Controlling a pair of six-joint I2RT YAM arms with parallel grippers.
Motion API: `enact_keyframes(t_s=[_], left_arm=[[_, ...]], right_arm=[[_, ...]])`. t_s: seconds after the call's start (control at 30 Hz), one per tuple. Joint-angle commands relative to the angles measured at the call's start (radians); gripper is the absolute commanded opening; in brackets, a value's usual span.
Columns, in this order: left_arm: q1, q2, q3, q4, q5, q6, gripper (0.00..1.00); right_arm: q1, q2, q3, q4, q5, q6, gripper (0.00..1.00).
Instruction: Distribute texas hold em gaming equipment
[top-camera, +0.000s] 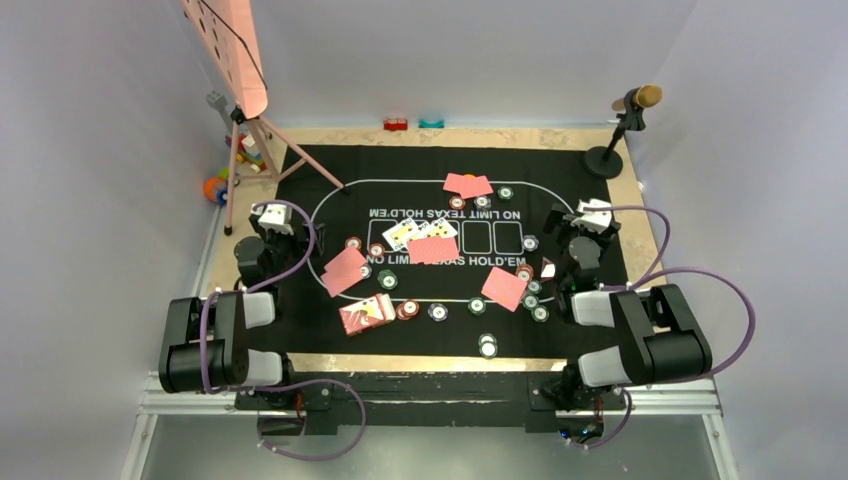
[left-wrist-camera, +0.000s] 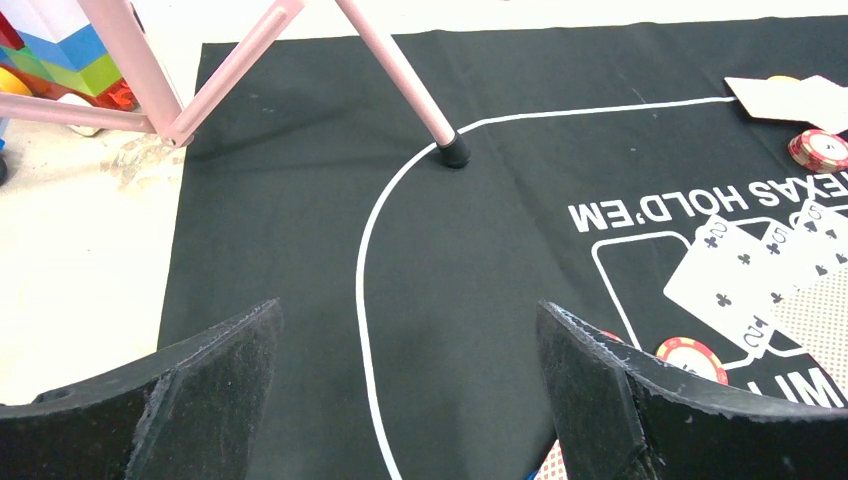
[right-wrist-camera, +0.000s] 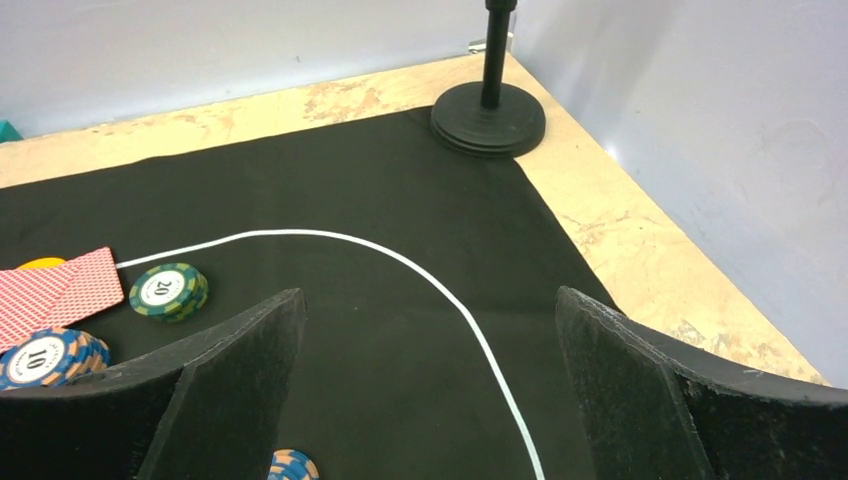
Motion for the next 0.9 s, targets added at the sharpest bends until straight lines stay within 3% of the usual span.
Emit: enact_keyframes(t_s=[0.0, 0.1, 0.87], left_arm=[[-0.004, -0.004, 0.025, 0.031, 0.007, 0.018, 1.0], [-0.005, -0.005, 0.025, 0.031, 0.007, 0.018, 1.0], [-0.015, -0.006, 0.046, -0.012, 0.01, 0.034, 1.0]], right_arm=[[-0.039, 0.008, 0.028, 0.061, -0.066, 0.004, 0.99], [-0.089, -0.003, 0.046, -0.006, -0.114, 0.055, 0.98], [-0.09, -0.011, 0.029, 0.022, -0.1, 0.039, 0.99]])
